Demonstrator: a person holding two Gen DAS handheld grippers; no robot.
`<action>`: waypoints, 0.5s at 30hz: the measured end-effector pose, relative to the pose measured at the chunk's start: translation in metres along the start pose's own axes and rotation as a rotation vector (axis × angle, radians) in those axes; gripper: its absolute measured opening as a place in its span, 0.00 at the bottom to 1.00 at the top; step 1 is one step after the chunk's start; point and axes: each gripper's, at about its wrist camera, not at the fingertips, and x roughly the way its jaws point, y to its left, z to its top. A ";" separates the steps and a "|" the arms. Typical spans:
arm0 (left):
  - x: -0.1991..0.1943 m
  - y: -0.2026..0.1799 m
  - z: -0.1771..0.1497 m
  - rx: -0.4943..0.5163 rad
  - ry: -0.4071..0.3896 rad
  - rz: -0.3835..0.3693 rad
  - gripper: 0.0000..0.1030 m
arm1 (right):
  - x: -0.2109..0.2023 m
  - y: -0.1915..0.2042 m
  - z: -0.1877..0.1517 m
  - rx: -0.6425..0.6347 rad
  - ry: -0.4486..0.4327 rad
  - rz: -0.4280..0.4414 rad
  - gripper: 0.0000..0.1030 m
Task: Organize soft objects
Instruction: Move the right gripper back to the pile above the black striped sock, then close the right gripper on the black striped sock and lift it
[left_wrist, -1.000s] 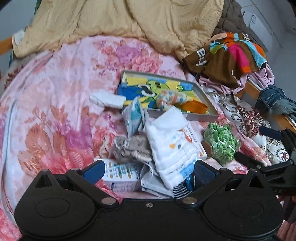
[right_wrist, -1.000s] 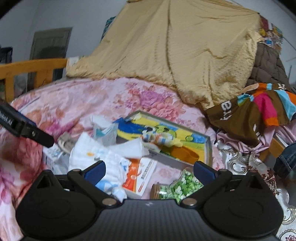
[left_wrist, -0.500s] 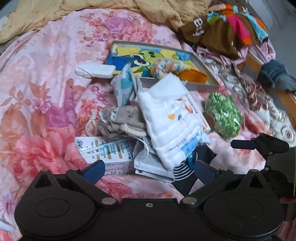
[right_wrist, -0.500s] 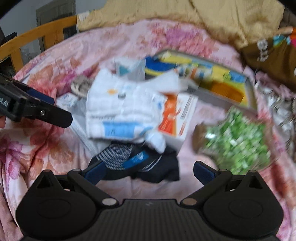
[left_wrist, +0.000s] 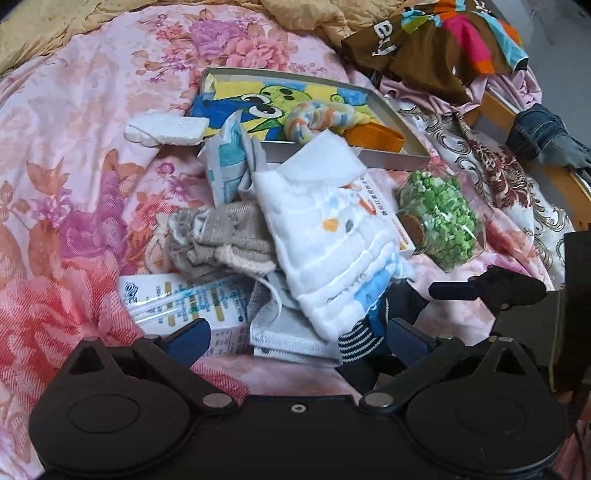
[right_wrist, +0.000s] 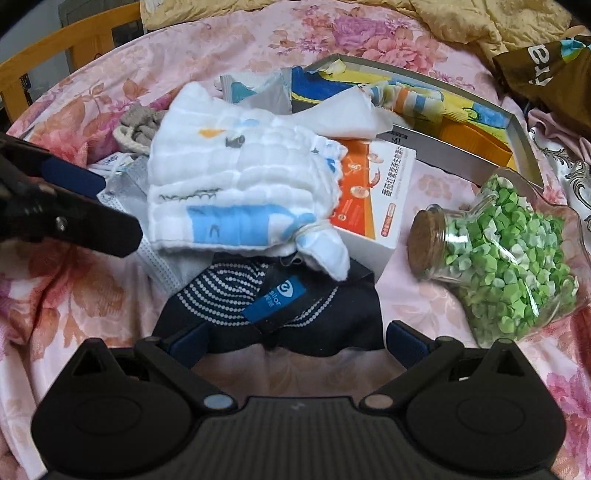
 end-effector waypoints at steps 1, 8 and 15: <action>0.000 -0.001 0.000 0.008 -0.011 -0.005 0.96 | 0.001 -0.001 0.001 0.008 -0.010 -0.004 1.00; 0.003 -0.003 0.001 0.067 -0.021 -0.001 0.81 | 0.014 -0.011 0.005 0.048 -0.046 0.004 0.99; 0.003 -0.007 -0.001 0.132 -0.034 -0.010 0.67 | 0.018 -0.007 0.006 0.028 -0.058 0.033 0.98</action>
